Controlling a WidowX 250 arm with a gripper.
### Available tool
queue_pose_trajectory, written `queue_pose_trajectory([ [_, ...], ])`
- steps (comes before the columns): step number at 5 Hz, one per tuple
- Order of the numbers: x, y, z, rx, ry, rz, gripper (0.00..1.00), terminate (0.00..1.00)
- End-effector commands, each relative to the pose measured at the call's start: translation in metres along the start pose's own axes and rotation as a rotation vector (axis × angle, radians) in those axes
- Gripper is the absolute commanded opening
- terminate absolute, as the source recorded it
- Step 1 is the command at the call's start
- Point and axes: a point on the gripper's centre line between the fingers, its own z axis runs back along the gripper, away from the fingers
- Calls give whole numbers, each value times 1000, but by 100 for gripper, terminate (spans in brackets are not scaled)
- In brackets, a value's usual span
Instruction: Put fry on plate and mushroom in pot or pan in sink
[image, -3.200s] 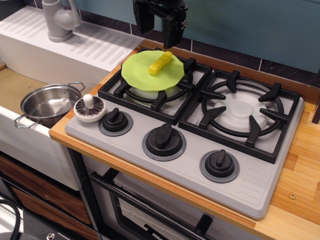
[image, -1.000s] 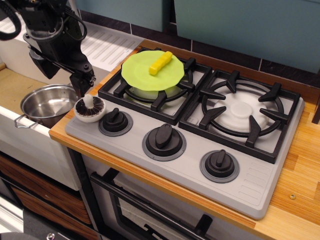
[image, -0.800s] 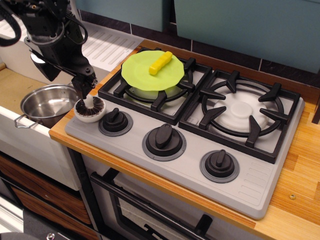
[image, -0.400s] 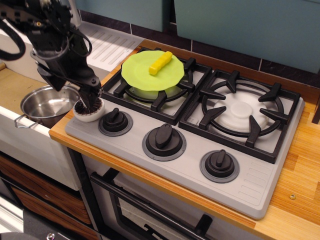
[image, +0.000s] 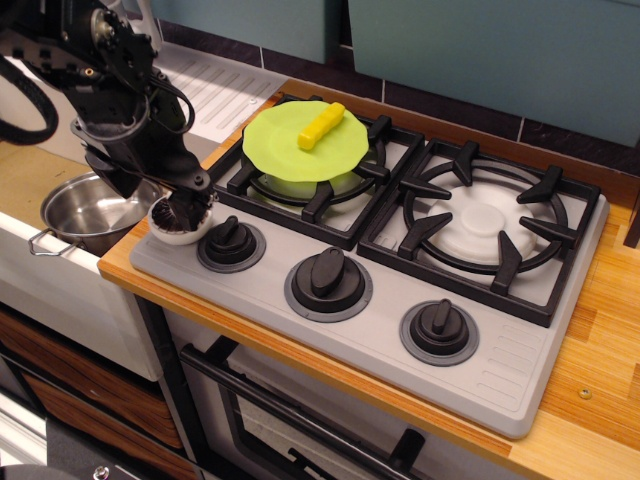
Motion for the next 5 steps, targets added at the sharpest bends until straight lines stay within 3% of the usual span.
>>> queue_pose_trajectory([
  [1, 11, -6, -8, -37, -48, -1, 100, 0],
  [3, 14, -8, -16, -71, -46, 2, 100, 0],
  [4, 15, -8, -14, -87, -25, 16, 0, 0],
  [5, 17, -7, -8, -114, 3, 24, 0, 0],
])
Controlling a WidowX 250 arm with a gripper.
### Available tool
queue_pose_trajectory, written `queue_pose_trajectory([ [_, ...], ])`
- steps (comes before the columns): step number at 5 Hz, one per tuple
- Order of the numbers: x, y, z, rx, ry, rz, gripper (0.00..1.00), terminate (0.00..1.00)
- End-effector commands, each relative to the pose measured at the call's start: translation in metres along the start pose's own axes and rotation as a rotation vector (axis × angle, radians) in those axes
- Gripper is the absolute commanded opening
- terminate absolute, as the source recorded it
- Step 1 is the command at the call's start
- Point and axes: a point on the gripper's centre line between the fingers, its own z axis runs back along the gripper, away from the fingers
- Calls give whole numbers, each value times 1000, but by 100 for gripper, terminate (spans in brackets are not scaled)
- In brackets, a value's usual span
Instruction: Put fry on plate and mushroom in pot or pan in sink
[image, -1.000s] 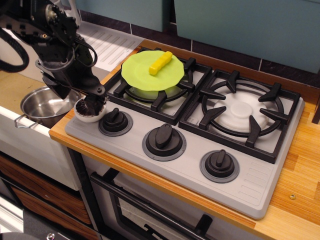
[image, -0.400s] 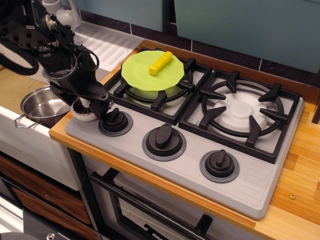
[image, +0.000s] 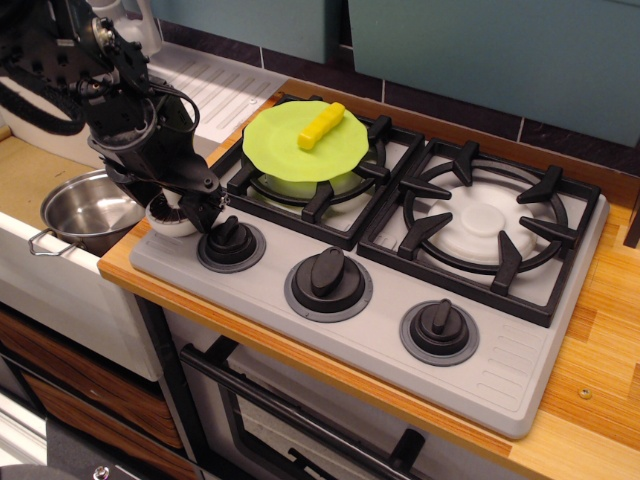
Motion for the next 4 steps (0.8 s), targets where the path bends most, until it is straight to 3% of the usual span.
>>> queue_pose_trajectory([
  [1, 14, 7, 20, -4, 12, 2, 0, 0],
  [2, 20, 28, 39, -2, 37, -39, 0, 0],
  [4, 35, 80, 37, -15, 23, -123, 0, 0],
])
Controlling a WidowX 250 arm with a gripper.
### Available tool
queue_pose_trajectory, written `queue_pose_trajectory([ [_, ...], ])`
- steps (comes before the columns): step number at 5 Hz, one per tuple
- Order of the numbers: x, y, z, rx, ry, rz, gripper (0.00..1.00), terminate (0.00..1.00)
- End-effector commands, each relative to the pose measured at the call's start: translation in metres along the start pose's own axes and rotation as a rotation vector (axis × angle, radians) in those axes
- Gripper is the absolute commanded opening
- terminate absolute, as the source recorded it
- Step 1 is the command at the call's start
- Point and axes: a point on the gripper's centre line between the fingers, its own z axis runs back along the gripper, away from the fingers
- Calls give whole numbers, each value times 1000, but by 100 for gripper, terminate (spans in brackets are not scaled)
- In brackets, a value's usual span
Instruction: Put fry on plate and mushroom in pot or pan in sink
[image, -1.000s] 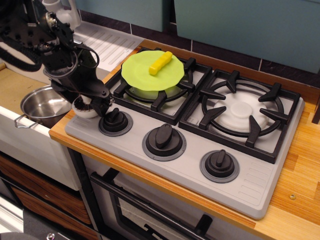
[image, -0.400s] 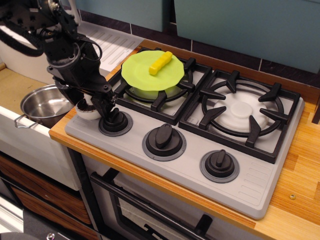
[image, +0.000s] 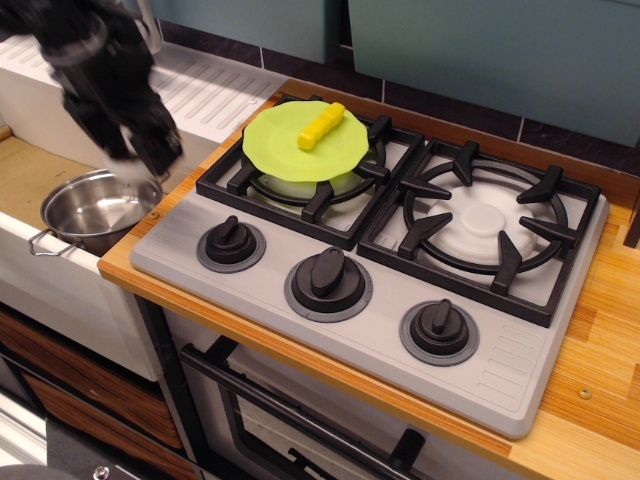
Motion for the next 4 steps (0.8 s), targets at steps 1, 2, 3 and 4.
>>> queue_pose_trajectory([
  [1, 10, 43, -4, 13, -59, -48, 0, 0],
  [2, 7, 56, -18, 4, -78, -53, 0, 0],
  [3, 3, 64, -34, -14, -93, -52, 0, 0],
  [4, -2, 66, -44, -22, -98, -50, 0, 0],
])
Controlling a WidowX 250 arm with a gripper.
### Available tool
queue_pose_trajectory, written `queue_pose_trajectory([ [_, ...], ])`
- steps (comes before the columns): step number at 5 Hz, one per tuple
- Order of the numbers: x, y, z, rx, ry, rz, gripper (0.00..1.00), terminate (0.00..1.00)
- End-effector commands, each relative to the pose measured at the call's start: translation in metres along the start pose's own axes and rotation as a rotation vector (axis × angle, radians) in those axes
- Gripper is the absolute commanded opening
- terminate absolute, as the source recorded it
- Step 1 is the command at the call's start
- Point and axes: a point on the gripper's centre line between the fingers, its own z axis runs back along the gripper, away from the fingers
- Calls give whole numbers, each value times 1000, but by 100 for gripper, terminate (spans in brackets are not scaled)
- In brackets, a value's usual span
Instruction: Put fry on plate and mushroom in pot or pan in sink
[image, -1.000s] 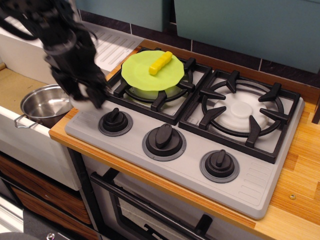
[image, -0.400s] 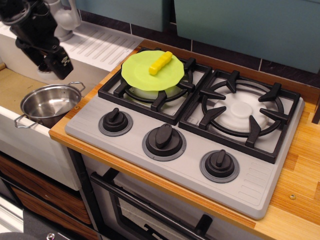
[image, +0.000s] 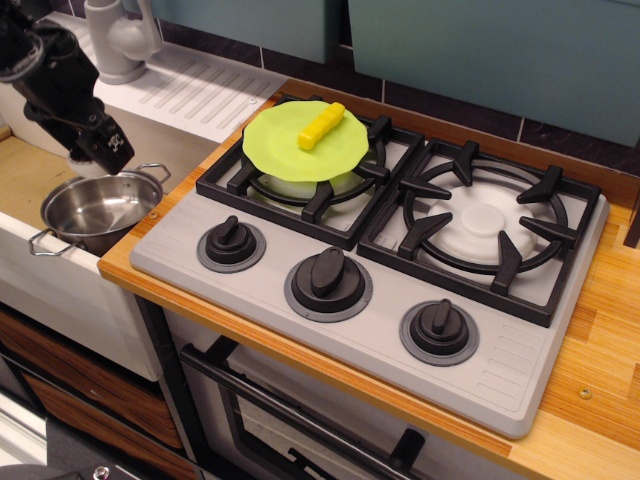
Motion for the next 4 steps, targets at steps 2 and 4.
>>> queue_pose_trajectory([
  [2, 15, -3, 24, 69, 39, 9, 100, 0],
  [4, 27, -11, 51, 93, 87, 13, 100, 0],
])
